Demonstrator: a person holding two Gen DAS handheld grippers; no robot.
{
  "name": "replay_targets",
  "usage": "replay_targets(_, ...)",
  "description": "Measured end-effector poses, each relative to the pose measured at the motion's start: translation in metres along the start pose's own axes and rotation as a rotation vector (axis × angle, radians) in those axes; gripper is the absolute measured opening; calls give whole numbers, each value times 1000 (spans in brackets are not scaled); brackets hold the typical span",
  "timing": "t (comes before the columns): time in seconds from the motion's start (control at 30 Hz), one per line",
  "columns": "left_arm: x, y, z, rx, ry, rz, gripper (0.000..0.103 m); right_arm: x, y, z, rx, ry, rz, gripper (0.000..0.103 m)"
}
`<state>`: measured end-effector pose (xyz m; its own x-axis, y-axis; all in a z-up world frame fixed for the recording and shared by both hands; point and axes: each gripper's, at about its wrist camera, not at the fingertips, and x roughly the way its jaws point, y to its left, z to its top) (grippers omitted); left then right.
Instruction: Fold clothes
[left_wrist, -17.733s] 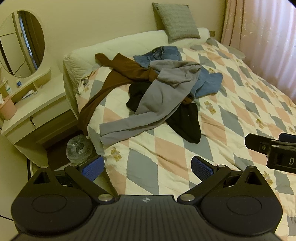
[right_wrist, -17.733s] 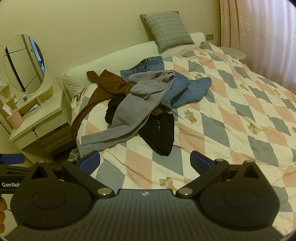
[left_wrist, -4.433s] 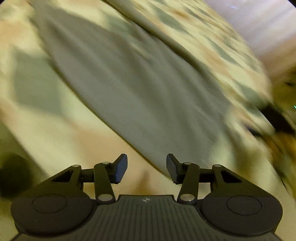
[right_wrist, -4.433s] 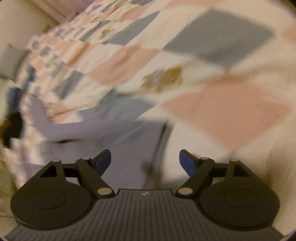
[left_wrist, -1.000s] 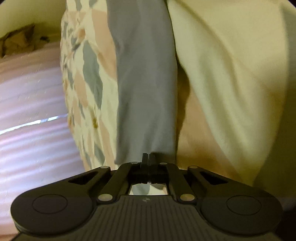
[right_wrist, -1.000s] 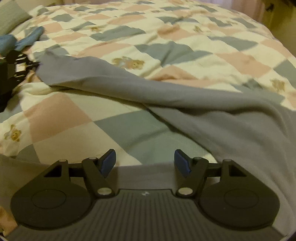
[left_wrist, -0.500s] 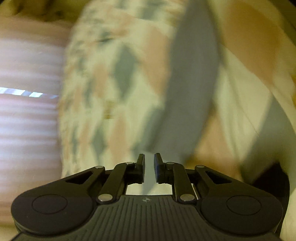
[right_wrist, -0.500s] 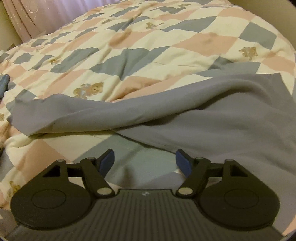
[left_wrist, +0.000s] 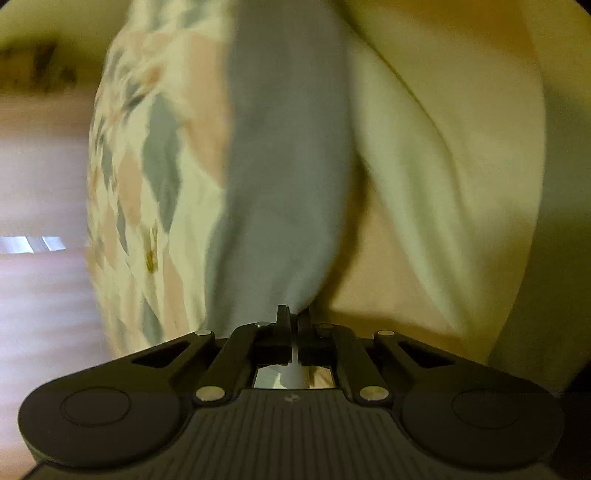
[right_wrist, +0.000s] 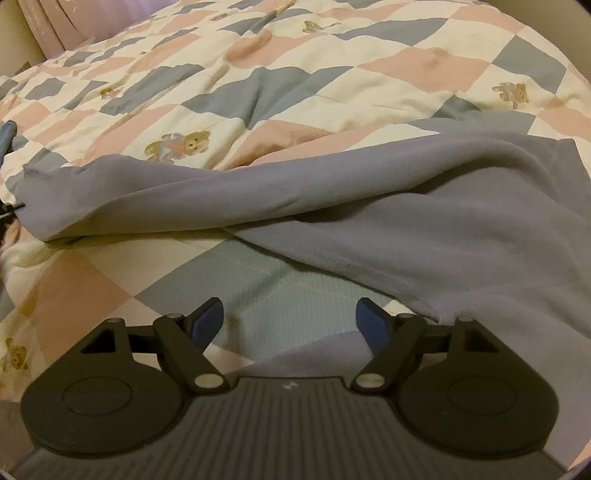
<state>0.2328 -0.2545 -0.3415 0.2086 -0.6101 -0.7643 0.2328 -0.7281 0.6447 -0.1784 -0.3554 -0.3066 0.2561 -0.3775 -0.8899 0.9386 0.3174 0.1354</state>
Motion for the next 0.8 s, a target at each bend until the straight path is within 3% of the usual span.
replay_targets(0.07,-22,52,0,-223,-52,-69,3,-1,-3,4,9,-10,-13,76)
replay_targets(0.17,-26,155,-16,-667,-131,-132,4,-2,-10,11,41,-27,-33,76)
replay_targets(0.23,-11,214,-31,-962,-151,-97,13,-2,-15,17,71,-37,-38,76)
replay_targets(0.27,1,237,-39,-1095,-131,-81,25,-1,-17,20,86,-42,-38,76)
replay_targets(0.3,13,247,-44,-1170,-98,-82,37,-1,-17,23,94,-47,-37,76)
replay_targets(0.33,25,256,-49,-1245,-64,-86,42,-1,-17,25,98,-52,-33,76)
replay_targets(0.5,64,210,-74,-1579,52,-308,51,-1,-14,24,70,-57,-23,79)
replay_targets(0.6,91,172,-77,-1807,45,-456,51,4,-16,18,89,-36,-22,79)
replay_targets(0.7,116,147,-75,-2058,-46,-516,52,8,-15,16,106,-25,-17,80)
replay_targets(0.8,144,140,-68,-2252,-149,-506,59,8,-12,16,101,-29,-5,81)
